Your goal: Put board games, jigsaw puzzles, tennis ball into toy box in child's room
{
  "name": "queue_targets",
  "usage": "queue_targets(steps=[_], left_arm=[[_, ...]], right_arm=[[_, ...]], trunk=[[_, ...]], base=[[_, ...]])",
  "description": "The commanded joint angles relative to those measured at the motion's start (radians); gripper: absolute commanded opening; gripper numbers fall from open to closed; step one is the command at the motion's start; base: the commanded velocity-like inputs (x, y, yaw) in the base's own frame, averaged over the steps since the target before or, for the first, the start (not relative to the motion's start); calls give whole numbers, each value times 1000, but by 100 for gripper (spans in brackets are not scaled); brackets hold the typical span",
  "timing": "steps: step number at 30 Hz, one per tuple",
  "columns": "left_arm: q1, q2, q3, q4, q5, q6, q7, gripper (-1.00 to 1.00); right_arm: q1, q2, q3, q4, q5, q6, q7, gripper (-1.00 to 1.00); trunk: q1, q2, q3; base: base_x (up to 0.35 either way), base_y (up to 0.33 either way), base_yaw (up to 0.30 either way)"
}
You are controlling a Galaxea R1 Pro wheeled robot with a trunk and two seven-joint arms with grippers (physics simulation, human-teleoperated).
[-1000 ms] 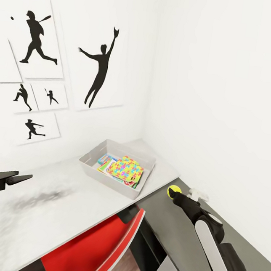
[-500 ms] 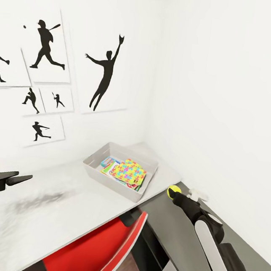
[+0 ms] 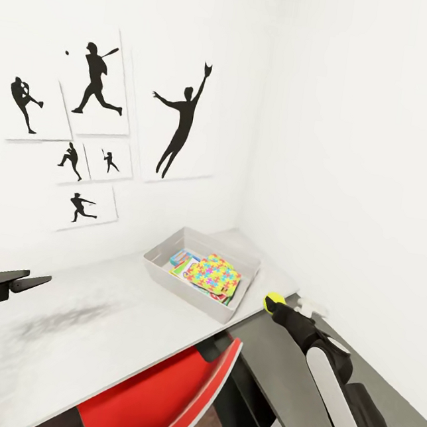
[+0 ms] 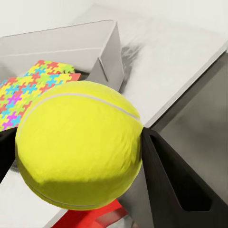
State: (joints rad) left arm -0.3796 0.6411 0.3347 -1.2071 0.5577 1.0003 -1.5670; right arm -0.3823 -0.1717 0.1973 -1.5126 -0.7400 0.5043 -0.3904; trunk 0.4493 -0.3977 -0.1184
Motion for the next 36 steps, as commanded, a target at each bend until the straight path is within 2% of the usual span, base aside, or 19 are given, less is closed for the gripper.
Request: queue_targets(steps=[1, 14, 25, 36], left_arm=[[-1, 0, 0, 0, -1, 11, -4, 100], [-1, -1, 0, 0, -1, 11, -4, 100], [-1, -3, -1, 0, -1, 12, -4, 100], [-1, -3, 0, 0, -2, 11, -4, 100]], right_arm=[[-1, -1, 2, -2, -13, -1, -10, -100], [-1, 7, 2, -5, -13, -5, -10, -100], [-1, 8, 1, -6, -12, -9, -10, -100], [-1, 11, 2, -4, -12, -12, -11, -100]], trunk=[[1, -2, -2], [1, -2, -2], [1, -2, 8], [1, -2, 9]], base=[[0, 0, 14], [0, 0, 3], [15, 0, 135], [51, 14, 13]])
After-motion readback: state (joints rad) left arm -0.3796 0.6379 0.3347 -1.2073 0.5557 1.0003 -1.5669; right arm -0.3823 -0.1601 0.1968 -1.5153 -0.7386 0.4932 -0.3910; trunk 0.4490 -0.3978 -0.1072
